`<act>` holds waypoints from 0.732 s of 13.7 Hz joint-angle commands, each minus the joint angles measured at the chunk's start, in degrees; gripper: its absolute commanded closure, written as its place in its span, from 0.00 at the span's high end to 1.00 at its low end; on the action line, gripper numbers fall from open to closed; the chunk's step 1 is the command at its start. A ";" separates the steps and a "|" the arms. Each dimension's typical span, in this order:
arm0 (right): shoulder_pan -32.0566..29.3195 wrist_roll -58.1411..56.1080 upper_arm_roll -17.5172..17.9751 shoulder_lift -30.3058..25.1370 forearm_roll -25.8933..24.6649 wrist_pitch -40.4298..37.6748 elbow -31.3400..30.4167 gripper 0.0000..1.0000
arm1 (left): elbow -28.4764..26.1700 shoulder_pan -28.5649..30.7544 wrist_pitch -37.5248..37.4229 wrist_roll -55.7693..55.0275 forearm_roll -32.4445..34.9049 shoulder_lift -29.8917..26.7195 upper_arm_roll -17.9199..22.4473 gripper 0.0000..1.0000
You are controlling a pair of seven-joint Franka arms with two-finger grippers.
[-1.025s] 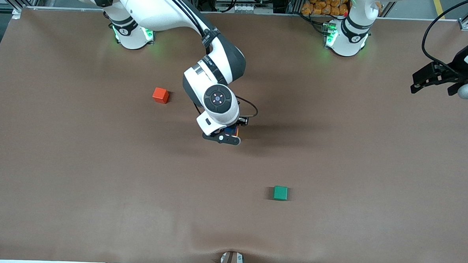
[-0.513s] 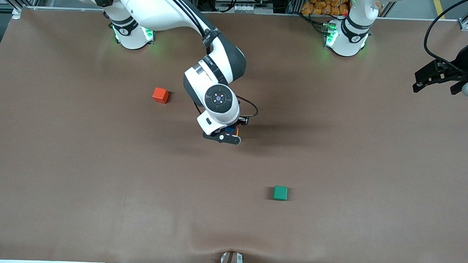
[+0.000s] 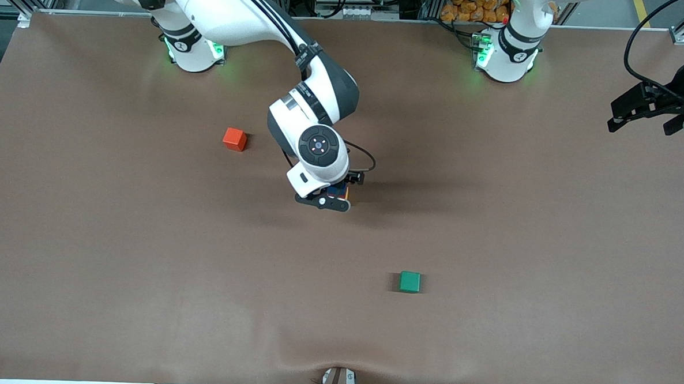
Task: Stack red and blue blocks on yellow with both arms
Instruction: 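Lower the blue cube onto the red cube and open the right gripper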
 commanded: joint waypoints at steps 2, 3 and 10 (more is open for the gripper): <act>-1.98 0.78 0.24 -3.03 -0.03 -3.14 0.06 1.00 | 0.42 -0.27 -1.43 1.08 0.52 -0.37 0.10 1.00; -3.38 0.78 0.41 -4.08 -0.03 -4.72 0.49 1.00 | 0.42 -0.36 -1.43 1.08 0.52 -0.37 0.10 1.00; -12.78 -0.01 0.33 -12.94 4.54 -14.03 1.55 1.00 | 0.07 -0.54 -1.08 0.21 -0.18 2.27 -1.13 1.00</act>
